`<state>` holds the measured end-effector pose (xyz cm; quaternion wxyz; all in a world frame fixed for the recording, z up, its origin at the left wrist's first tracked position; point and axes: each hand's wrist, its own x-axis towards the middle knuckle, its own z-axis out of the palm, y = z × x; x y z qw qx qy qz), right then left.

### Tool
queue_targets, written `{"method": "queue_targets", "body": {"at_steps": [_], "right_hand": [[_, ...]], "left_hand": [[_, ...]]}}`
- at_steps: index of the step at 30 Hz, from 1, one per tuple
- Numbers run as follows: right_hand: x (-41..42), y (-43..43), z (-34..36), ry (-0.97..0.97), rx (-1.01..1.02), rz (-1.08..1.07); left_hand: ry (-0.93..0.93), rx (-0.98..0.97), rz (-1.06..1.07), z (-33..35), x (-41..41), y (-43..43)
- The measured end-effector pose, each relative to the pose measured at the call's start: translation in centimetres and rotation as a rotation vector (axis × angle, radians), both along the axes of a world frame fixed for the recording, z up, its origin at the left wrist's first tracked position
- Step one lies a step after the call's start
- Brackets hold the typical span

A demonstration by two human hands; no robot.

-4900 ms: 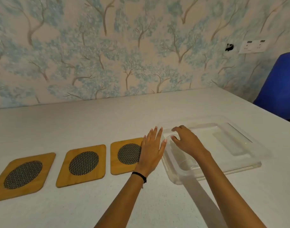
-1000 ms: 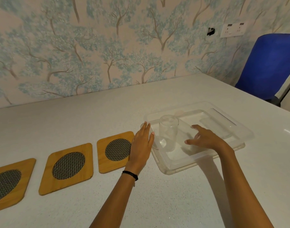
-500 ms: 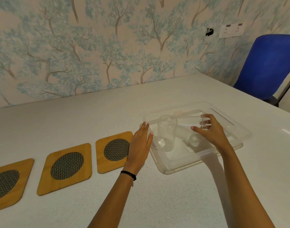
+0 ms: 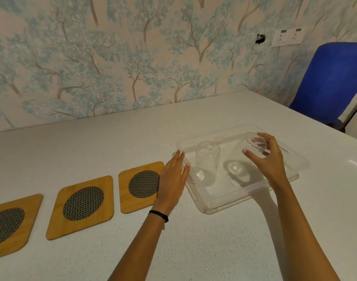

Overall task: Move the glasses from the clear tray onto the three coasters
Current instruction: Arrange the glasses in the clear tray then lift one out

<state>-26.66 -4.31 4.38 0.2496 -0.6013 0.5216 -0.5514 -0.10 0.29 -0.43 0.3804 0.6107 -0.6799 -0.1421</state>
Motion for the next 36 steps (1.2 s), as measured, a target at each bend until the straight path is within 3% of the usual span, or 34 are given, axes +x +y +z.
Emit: {"method": "queue_targets", "body": {"at_steps": [22, 30, 36], "right_hand": [[-0.7, 0.3, 0.5, 0.046, 0.066, 0.231], [-4.3, 0.5, -0.5, 0.056, -0.059, -0.26], [-5.1, 0.0, -1.1, 0.11, 0.024, -0.401]], "left_hand": [[-0.017, 0.017, 0.007, 0.2, -0.1, 0.1], [-0.011, 0.022, 0.008, 0.1, -0.2, 0.0], [-0.02, 0.004, 0.011, 0.0, -0.1, -0.1]]}}
